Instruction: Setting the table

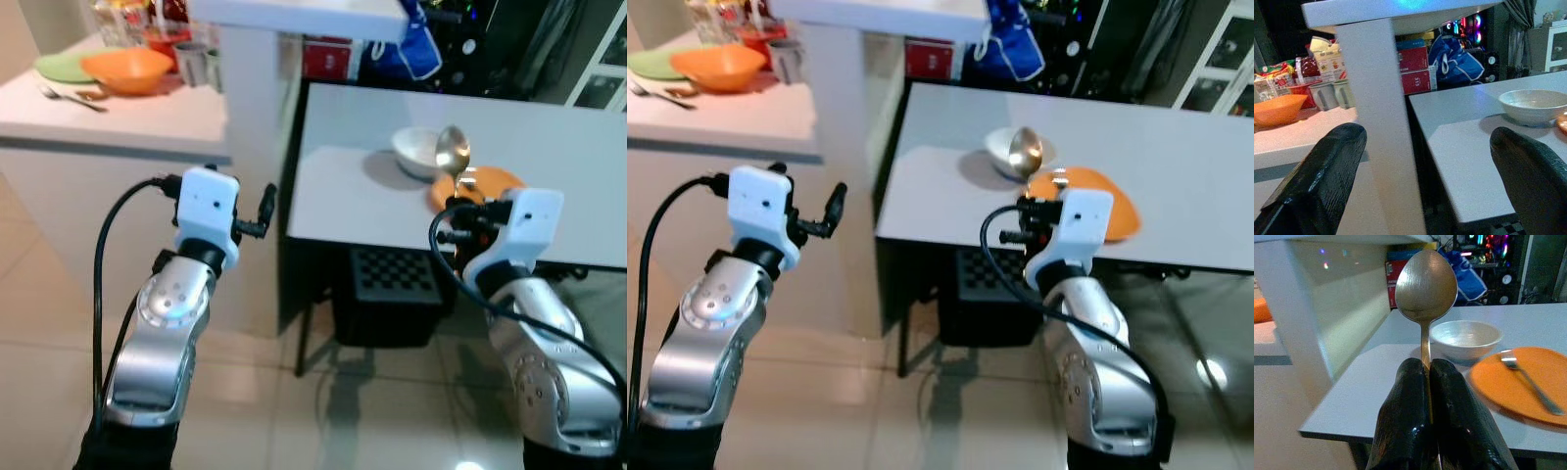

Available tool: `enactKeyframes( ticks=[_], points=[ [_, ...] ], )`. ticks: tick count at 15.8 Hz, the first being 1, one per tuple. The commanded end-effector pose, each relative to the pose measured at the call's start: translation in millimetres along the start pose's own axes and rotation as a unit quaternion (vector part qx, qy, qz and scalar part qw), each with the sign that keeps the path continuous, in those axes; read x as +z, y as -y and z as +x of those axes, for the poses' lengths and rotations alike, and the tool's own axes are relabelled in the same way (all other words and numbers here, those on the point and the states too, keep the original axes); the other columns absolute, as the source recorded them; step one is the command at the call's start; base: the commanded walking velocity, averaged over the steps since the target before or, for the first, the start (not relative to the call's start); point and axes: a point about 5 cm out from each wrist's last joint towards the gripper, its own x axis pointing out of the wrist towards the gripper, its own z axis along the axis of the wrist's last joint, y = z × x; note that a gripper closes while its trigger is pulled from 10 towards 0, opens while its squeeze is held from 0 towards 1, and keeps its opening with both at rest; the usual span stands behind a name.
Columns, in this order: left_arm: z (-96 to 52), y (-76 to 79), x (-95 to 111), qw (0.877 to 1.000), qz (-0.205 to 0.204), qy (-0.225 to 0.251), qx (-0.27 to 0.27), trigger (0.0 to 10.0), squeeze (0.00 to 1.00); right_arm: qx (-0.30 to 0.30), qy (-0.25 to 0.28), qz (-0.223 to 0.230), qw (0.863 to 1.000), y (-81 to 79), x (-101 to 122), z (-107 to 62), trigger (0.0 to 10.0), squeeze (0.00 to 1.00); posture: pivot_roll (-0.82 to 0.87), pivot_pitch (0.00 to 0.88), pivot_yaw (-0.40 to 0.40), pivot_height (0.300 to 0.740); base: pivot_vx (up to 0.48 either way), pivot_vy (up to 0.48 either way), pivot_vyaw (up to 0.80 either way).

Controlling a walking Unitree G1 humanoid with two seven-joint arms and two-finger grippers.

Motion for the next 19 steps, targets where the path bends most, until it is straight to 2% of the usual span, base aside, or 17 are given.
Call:
enactKeyframes(
  ticks=[1, 12, 13, 14, 17, 19],
  points=[
    [1.8, 6.4, 0.7, 1.000, -0.003, 0.001, -0.007, 10.0, 0.00, -0.018, 0.001, -0.007, 1.000, 9.7, 0.4, -0.7, 10.0, 0.00, -0.01, 0.000, -0.015, 0.740, 0.000, -0.450, 0.00],
    [2.6, 7.9, -0.6, 1.000, -0.002, -0.001, -0.008, 10.0, 0.00, -0.020, -0.008, -0.001, 1.000, 10.2, -4.1, -0.6, 10.0, 0.00, -0.02, 0.000, -0.012, 0.740, 0.000, -0.452, 0.00],
    [3.0, 8.1, -3.5, 0.999, -0.036, -0.019, -0.008, 10.0, 0.00, -0.019, -0.009, -0.001, 1.000, 9.6, -4.5, -0.4, 10.0, 0.00, -0.02, 0.000, -0.013, 0.740, 0.000, 0.345, 0.00],
    [3.5, 7.4, -4.4, 0.999, -0.041, -0.025, -0.007, 10.0, 0.00, -0.019, -0.010, 0.000, 1.000, 9.3, -4.7, -0.3, 10.0, 0.00, -0.02, 0.000, -0.013, 0.740, 0.000, 0.480, 0.00],
    [4.6, 3.1, -1.2, 1.000, -0.018, -0.011, 0.011, 10.0, 0.00, -0.014, -0.014, 0.003, 1.000, 7.6, -6.1, 0.2, 10.0, 0.00, -0.02, 0.000, -0.010, 0.740, 0.000, 0.160, 0.00],
    [4.6, 3.0, -1.7, 1.000, -0.020, -0.015, 0.007, 10.0, 0.00, -0.011, -0.015, 0.005, 1.000, 6.6, -6.4, 0.5, 10.0, 0.00, -0.02, 0.000, -0.010, 0.740, 0.000, 0.000, 0.00]
  ],
)
